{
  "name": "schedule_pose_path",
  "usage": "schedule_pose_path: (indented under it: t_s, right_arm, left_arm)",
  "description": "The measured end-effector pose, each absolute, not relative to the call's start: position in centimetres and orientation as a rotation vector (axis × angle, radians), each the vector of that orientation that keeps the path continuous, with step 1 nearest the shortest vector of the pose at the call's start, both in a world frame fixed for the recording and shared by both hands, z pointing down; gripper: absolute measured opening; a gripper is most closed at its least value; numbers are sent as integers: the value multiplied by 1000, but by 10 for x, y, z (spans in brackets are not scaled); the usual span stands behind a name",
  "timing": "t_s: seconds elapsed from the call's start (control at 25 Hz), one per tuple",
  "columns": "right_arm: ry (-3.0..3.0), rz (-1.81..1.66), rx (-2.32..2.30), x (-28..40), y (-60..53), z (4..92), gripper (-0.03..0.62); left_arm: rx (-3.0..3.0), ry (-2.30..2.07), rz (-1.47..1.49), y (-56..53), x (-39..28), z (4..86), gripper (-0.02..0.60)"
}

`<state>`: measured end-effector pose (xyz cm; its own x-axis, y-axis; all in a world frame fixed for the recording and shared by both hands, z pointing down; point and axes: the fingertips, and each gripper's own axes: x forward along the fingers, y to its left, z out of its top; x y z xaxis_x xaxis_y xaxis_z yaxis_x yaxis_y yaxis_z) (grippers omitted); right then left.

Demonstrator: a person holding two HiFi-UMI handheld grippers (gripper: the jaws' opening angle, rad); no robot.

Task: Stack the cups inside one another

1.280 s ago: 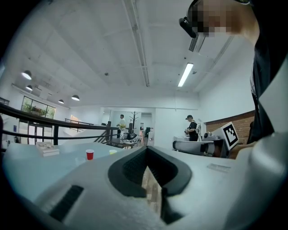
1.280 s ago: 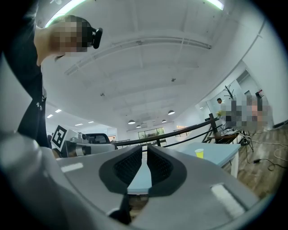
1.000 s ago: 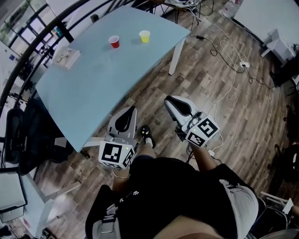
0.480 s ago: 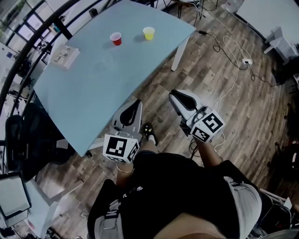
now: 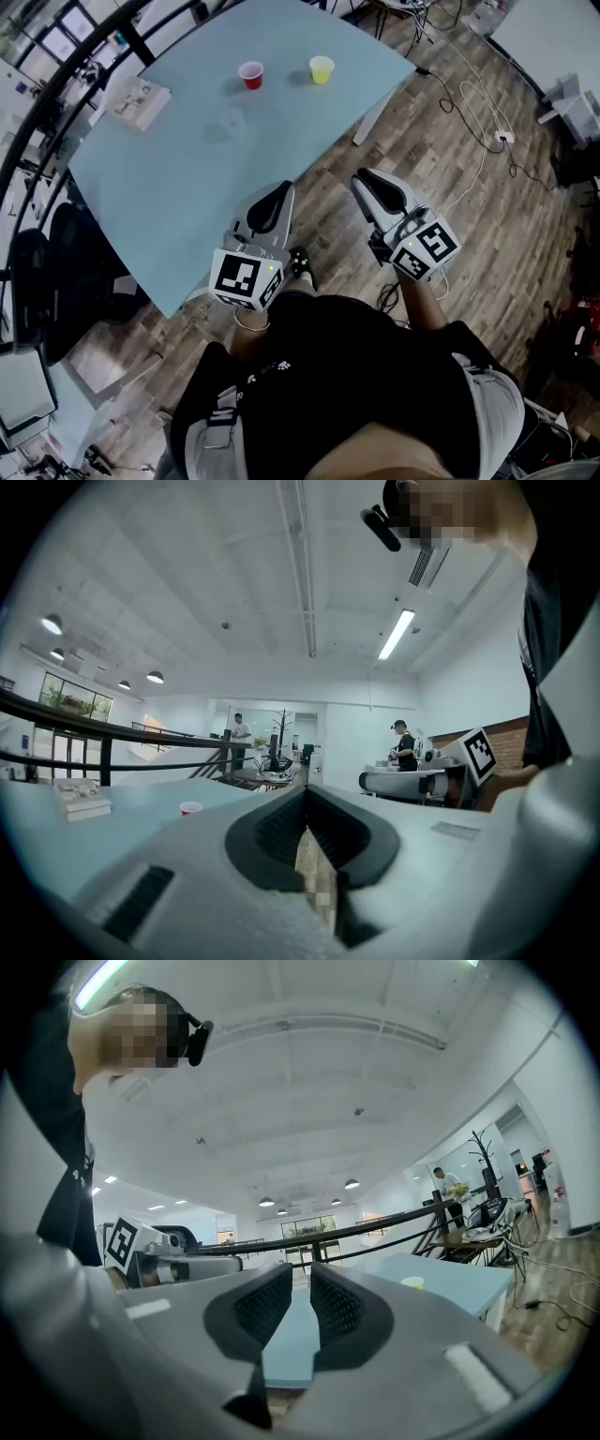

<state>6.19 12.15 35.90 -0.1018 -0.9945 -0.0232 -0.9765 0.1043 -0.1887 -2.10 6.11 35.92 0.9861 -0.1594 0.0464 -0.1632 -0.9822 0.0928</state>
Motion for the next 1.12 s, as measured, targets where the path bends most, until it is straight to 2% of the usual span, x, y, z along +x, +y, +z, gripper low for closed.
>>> schedule_pose_path:
  t_s: [0.8, 1.12]
  right_arm:
    - [2253, -211, -1992, 83, -2, 361, 81]
    - [2295, -223, -1941, 105, -42, 366, 97]
  left_arm:
    - [3027, -365, 71, -54, -17, 359, -8]
    - [3001, -553, 100, -78, -30, 359, -8]
